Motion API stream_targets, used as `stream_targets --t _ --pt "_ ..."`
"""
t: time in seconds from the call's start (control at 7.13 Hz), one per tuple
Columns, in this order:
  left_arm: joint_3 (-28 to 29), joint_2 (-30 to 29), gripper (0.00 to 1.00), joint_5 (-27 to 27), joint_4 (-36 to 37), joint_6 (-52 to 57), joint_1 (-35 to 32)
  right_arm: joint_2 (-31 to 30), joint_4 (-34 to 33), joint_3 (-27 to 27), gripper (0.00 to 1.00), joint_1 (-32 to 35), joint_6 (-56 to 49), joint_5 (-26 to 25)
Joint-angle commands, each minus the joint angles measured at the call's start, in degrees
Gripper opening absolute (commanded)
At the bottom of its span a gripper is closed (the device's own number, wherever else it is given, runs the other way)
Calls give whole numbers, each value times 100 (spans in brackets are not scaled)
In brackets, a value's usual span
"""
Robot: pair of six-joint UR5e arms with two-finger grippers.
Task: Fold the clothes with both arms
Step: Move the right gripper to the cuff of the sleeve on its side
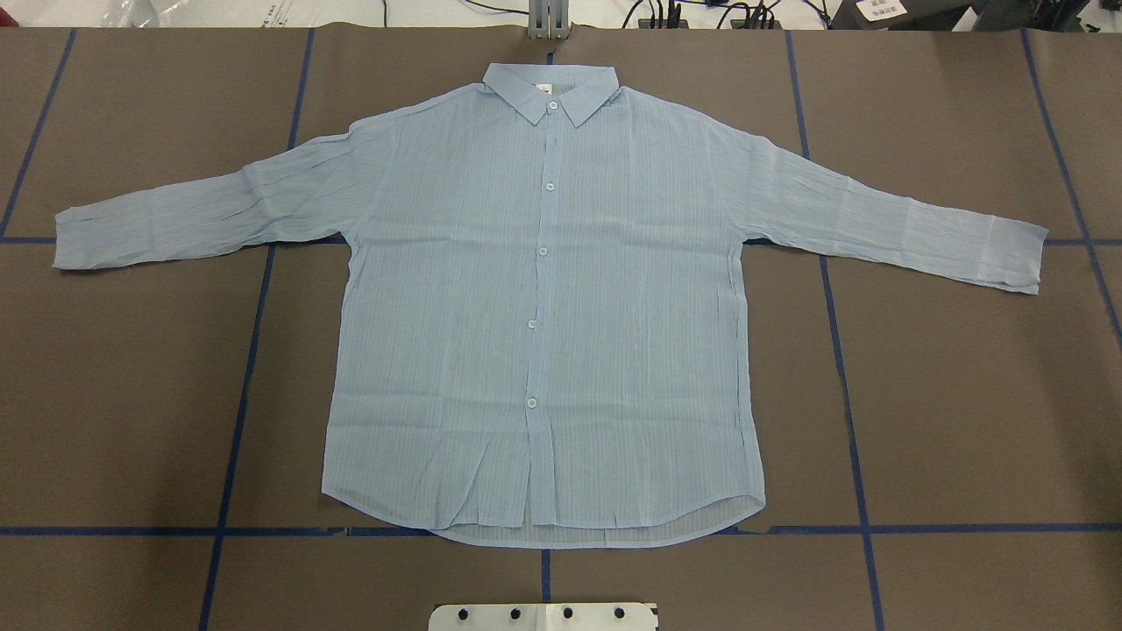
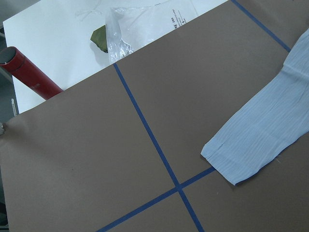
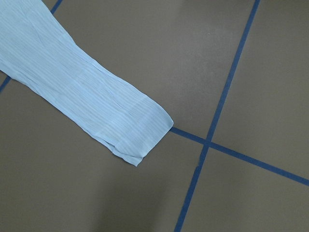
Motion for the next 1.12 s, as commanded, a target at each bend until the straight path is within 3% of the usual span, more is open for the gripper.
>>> stream_targets --t 0.0,0.42,0.98 --pt "65 -13 100 -10 -160 -24 8 456 620 -567 100 -767 1155 -184" --pt "65 -5 100 -19 -169 -24 -1 1598 2007 -2524 100 -1262 1458 -414" --pt "65 13 100 -19 -169 -16 8 1996 2626 -3503 98 -1869 1450 -897"
